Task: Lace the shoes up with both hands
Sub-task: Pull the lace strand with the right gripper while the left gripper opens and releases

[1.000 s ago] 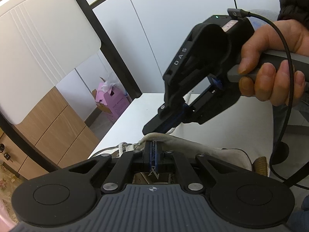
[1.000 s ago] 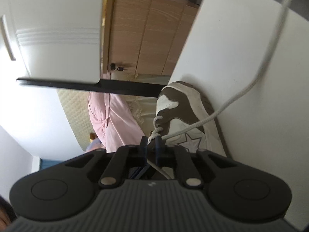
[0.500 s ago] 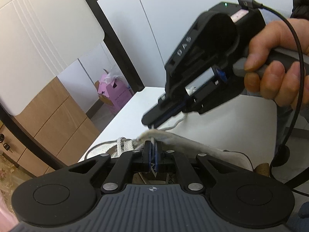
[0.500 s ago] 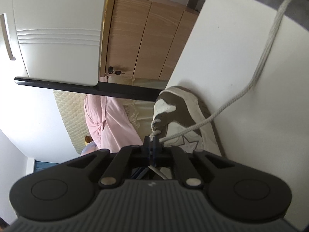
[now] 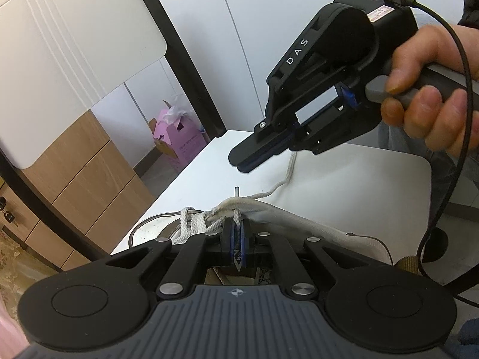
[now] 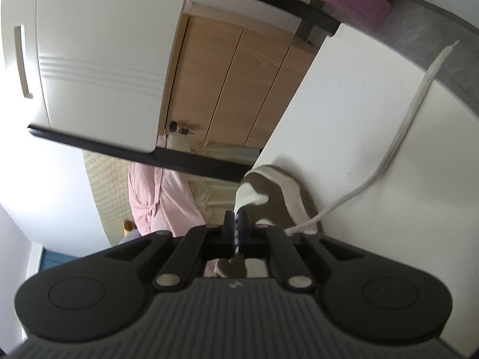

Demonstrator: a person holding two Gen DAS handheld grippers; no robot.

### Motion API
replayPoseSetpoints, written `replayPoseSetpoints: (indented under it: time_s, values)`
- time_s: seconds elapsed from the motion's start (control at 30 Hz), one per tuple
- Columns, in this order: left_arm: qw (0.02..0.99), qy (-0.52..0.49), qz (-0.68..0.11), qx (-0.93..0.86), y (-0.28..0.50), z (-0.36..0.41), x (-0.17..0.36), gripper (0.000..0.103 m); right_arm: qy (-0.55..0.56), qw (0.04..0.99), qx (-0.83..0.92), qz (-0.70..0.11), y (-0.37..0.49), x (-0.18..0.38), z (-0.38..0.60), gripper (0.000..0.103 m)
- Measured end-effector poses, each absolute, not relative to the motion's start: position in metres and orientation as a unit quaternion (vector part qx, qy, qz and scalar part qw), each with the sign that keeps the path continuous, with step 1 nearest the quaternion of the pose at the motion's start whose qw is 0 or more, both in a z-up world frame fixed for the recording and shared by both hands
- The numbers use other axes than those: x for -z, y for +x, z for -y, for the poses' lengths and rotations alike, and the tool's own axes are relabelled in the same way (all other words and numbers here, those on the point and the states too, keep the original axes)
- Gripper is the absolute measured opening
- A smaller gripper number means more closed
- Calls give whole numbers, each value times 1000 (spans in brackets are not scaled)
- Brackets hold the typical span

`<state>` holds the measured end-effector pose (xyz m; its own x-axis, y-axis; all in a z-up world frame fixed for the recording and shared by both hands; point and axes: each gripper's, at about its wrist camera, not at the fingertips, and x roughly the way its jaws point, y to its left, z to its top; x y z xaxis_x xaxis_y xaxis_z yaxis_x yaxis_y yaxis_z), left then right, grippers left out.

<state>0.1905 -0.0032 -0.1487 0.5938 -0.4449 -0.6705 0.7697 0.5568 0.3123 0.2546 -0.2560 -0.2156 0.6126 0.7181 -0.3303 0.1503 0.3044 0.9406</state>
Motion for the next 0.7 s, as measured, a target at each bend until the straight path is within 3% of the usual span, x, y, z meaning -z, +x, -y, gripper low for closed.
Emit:
replayPoseSetpoints:
  time_s: [0.07, 0.17, 0.33, 0.7]
  values:
    - [841, 298, -270, 362, 191, 2, 149, 5, 550, 705, -211, -395, 254, 215, 253, 13]
    - [842, 296, -269, 362, 192, 2, 149, 5, 555, 699, -218, -396, 252, 214, 249, 42]
    - [846, 284, -267, 364, 194, 0, 148, 5, 563, 690, -216, -401, 249, 217, 247, 39]
    - [846, 285, -268, 363, 192, 3, 146, 5, 564, 681, -210, -418, 253, 225, 240, 20]
